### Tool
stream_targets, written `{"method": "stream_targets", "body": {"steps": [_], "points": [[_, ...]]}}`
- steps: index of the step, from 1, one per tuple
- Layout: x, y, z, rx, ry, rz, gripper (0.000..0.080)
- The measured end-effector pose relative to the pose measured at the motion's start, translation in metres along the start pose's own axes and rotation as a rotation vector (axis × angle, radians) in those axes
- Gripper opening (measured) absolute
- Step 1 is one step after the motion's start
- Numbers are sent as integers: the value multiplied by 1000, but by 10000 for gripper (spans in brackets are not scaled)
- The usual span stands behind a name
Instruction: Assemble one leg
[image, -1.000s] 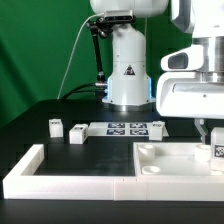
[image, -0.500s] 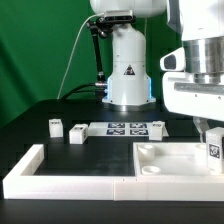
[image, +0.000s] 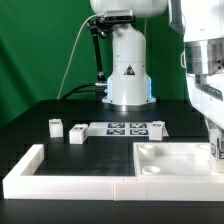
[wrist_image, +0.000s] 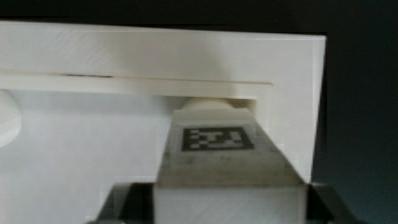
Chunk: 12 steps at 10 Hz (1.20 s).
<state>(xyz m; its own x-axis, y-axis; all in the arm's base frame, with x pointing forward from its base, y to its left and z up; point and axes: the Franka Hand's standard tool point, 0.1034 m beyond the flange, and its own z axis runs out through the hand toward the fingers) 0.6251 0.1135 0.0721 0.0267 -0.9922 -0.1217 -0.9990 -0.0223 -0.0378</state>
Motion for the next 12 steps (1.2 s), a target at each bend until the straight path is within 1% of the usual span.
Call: {"method": "stream_targets", "body": {"steps": [1, 2, 4, 5, 6, 7, 8, 9, 11, 12], "points": [[0, 0, 0, 1, -9, 55, 292], [-2, 0, 0, 1, -18, 195, 292], [-2, 0, 0, 0, -18, 177, 292], [-2, 0, 1, -1, -18, 135, 447], [-2, 0, 1, -4, -18, 114, 573], [-1, 0, 1, -3, -17, 18, 573], [-2, 0, 2, -5, -17, -128, 634], [-4, 1, 2, -5, -18, -213, 646], [-7, 2, 2, -21, -17, -386, 649], [-10, 3, 1, -38, -13, -460, 649]]}}
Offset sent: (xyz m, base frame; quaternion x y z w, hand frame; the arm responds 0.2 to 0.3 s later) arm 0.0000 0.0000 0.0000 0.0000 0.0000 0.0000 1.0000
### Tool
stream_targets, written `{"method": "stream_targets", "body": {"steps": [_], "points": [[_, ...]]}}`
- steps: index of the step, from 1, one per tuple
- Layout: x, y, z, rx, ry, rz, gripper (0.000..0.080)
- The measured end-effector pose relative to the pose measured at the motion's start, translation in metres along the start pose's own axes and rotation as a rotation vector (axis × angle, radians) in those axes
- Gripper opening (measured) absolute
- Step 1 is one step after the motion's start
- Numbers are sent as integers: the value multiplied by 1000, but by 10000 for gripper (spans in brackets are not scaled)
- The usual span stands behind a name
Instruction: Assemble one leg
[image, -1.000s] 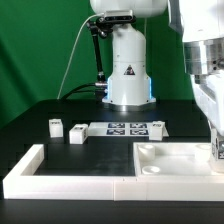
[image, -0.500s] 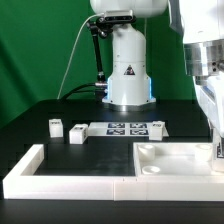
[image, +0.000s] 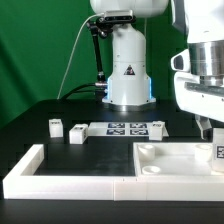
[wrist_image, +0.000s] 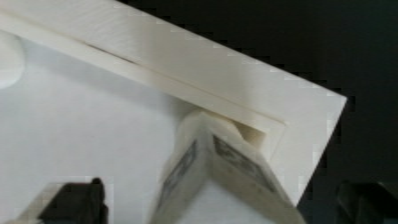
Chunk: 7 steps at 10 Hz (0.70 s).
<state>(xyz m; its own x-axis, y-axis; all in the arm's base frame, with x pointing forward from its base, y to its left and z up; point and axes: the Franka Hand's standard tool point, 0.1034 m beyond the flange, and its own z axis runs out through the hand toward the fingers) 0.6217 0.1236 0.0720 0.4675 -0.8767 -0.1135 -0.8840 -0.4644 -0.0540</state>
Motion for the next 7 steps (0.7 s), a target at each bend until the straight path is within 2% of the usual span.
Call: {"method": "stream_targets", "body": {"steps": [2, 5, 6, 7], "points": [[2, -1, -3, -40, 17, -279, 649], [9, -2, -5, -74, 38, -612, 649], [7, -4, -4, -76, 53, -698, 649], [5, -6, -3, -64, 66, -780, 649]]}}
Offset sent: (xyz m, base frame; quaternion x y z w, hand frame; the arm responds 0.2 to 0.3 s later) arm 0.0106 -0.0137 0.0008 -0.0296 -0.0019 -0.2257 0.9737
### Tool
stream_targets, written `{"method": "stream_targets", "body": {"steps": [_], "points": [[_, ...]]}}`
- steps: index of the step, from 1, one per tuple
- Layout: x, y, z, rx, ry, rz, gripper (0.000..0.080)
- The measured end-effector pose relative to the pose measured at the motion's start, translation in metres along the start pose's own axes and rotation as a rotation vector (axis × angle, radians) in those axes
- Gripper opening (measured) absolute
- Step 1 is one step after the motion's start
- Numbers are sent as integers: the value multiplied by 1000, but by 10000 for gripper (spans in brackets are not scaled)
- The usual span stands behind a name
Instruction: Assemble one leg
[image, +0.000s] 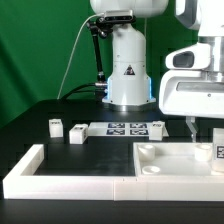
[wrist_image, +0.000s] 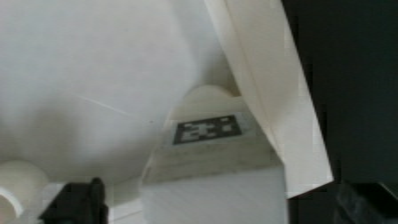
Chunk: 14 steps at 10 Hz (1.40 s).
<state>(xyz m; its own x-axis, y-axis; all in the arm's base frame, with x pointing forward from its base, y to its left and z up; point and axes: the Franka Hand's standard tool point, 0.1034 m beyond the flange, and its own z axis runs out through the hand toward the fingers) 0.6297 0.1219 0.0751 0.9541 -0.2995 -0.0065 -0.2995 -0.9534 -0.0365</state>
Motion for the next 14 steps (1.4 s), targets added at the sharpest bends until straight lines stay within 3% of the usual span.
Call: {"method": "stream_targets", "body": {"steps": [3, 4, 5, 6, 8, 11, 14], "points": [[1, 2, 0, 2, 6, -88, 603], [1, 2, 0, 2, 6, -87, 428], [1, 2, 0, 2, 6, -60, 428], [2, 2, 0, 2, 6, -60, 291], [2, 4, 1, 8, 3, 101, 291], [2, 8, 1, 49, 10, 420, 291], [2, 11, 2, 65, -1, 718, 291]]}}
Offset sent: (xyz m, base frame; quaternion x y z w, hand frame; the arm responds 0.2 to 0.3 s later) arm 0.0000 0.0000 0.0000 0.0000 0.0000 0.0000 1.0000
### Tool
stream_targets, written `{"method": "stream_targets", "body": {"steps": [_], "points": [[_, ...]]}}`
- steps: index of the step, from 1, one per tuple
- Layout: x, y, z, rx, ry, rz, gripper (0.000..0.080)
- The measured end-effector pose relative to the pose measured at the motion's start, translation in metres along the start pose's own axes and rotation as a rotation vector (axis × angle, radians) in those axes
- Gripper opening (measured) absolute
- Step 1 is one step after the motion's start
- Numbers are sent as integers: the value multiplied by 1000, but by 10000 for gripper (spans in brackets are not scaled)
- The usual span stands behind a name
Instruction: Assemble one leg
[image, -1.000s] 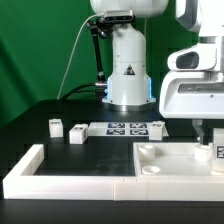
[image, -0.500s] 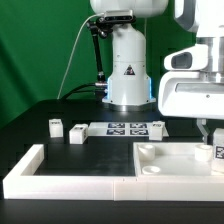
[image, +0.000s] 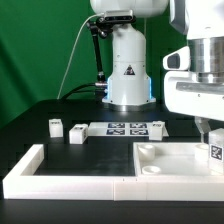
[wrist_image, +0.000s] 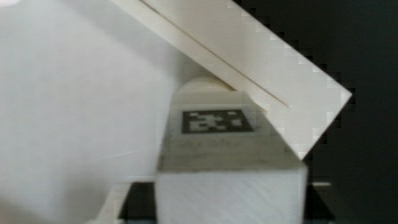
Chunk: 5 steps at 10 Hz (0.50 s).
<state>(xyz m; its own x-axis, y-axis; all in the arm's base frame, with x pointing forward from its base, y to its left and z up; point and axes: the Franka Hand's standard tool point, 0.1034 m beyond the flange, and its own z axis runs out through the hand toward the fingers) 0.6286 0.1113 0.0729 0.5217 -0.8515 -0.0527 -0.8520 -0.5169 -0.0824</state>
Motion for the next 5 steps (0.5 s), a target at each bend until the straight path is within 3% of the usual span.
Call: {"method": "stream_targets", "body": {"steps": [5], "points": [[-3, 4, 1, 28, 8, 706, 292]]}}
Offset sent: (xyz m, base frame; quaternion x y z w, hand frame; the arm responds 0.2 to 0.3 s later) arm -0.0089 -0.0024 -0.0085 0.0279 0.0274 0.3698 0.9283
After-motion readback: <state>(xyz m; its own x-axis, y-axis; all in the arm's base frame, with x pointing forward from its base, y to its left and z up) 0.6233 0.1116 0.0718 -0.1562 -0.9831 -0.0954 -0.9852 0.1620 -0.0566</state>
